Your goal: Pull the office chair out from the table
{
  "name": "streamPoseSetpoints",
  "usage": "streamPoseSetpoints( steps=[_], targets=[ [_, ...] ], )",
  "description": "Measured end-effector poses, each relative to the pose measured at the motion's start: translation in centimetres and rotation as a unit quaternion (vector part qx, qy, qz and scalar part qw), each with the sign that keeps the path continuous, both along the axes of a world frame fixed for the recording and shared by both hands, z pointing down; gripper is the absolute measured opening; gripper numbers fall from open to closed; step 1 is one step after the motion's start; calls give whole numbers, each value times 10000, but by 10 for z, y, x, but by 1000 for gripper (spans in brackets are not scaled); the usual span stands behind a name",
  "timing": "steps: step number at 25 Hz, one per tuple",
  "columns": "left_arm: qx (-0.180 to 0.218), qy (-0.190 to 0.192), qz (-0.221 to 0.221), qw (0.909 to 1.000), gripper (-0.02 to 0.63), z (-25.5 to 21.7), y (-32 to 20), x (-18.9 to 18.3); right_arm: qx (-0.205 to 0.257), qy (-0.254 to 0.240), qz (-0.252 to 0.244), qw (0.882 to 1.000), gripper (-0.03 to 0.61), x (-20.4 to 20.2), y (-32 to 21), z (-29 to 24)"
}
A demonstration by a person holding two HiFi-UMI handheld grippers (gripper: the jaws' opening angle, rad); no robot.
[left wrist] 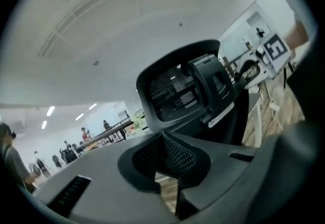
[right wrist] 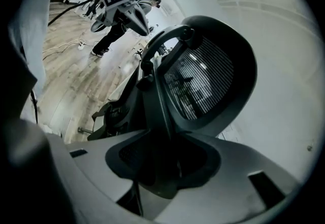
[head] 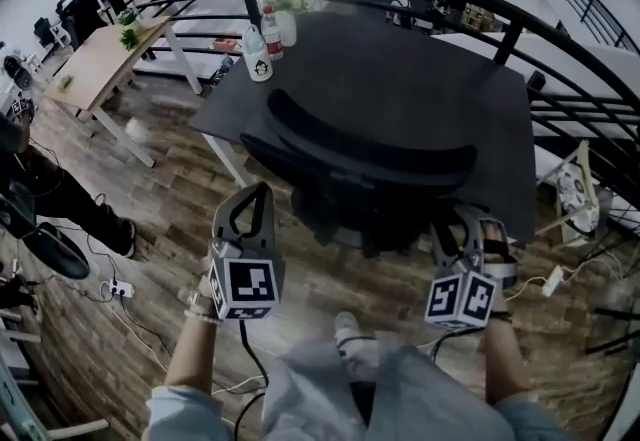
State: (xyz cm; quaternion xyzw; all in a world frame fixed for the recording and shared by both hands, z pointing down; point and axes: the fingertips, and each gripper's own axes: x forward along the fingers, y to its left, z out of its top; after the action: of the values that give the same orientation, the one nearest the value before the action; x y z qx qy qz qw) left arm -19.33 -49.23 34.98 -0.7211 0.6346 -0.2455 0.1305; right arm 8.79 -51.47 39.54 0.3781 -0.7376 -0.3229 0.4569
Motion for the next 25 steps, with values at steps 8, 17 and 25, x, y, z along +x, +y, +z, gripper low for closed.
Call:
streamPoseSetpoints(
  steps=[8,17,25],
  targets=[
    [-8,-2494,511,9671,118,16,-39,-7,-38,260,-152,9995,184,-1,2,4],
    [-514,-4214,837,9016,196,50,-64,-19,-48,287,-158,9995,195,-2,4,6],
    [-564,-5242,811,8459,227,57,-90,-15,64,525,-187,9984,195,-1,-2,8]
  ],
)
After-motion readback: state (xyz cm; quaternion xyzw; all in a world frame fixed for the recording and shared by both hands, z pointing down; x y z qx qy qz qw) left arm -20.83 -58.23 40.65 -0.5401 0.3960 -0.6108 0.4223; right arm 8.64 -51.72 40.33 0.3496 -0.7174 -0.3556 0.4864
